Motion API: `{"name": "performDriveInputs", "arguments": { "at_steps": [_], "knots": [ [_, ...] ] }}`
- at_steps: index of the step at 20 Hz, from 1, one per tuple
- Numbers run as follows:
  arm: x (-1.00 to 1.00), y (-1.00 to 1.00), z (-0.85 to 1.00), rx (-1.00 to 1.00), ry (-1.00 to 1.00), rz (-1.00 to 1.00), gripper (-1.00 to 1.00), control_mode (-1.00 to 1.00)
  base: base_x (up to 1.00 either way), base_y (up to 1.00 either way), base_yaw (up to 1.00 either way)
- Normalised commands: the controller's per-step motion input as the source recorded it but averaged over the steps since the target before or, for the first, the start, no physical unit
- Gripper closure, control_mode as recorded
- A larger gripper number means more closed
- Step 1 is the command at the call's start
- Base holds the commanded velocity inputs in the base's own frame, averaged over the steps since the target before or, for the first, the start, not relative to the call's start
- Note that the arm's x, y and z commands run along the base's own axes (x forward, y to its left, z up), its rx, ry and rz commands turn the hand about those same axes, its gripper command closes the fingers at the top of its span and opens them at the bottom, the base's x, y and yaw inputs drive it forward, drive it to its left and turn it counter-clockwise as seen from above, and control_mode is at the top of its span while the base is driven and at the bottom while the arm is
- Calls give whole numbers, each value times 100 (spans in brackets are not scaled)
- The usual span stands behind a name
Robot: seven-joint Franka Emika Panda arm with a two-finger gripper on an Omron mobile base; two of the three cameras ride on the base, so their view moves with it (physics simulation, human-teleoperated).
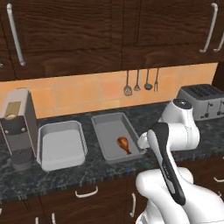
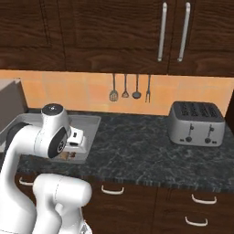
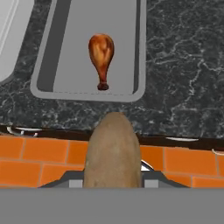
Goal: Place one sweet potato and one chicken drumstick in each tupperware on the nearby counter, to pack two identical lunches.
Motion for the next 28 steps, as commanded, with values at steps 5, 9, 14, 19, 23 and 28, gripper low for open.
{"name": "performDriveInputs", "arguments": {
  "at_steps": [5,9,14,19,23,28],
  "knots": [
    [14,7,-5,0,-1,0,100,-100,36,15,0],
    [74,39,-54,0,-4,0,100,-100,0,0,0],
    [87,35,-67,0,-9,0,100,-100,0,0,0],
    [85,20,7,-2,-9,2,100,-100,0,0,0],
    [71,0,-14,0,0,2,100,-100,0,0,0],
    [5,22,-32,0,0,1,100,-100,0,0,0]
  ]
}}
